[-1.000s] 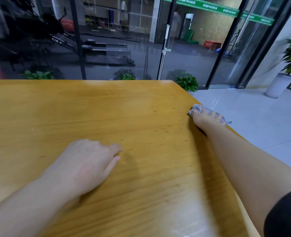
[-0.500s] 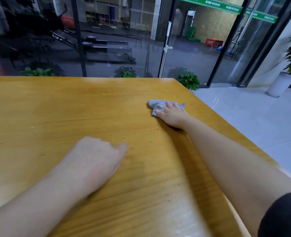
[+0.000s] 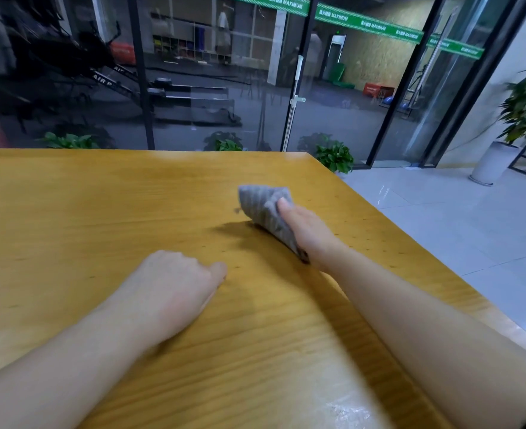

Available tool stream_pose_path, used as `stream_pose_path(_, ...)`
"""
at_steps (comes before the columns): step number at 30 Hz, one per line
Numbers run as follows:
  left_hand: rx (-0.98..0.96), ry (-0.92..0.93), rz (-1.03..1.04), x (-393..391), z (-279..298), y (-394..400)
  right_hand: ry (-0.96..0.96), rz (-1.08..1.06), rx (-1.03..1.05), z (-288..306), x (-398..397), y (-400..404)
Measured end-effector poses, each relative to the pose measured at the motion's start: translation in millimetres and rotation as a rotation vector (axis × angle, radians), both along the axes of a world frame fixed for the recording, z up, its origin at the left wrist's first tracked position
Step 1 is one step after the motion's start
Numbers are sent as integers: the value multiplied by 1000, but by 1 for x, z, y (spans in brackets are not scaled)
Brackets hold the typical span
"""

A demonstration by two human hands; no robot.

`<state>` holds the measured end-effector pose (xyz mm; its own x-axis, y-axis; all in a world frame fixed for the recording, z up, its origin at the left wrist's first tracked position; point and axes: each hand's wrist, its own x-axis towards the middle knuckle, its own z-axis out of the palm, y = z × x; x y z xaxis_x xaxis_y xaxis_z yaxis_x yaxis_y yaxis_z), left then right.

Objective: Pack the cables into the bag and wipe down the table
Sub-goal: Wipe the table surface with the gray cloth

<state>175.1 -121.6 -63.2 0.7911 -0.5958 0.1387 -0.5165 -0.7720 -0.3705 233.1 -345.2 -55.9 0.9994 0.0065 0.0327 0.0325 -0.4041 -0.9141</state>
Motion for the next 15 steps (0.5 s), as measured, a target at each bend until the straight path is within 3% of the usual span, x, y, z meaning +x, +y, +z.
stream_pose_path(4, -104, -8, -17, 3, 1, 5, 8, -296, 388, 15, 5, -26)
stream_pose_path(6, -136, 6, -21, 4, 0, 5, -43, -414, 462, 22, 7, -42)
stream_pose_path(11, -124, 20, -48, 1, -1, 1, -285, -659, -77, 23, 16, -77)
stream_pose_path(13, -125, 22, -57, 0, 0, 1, -217, -624, -291, 17, 21, -90)
stream_pose_path(15, -106, 26, -65, -1, 1, 0, -15, -528, -550, 6, 29, -99)
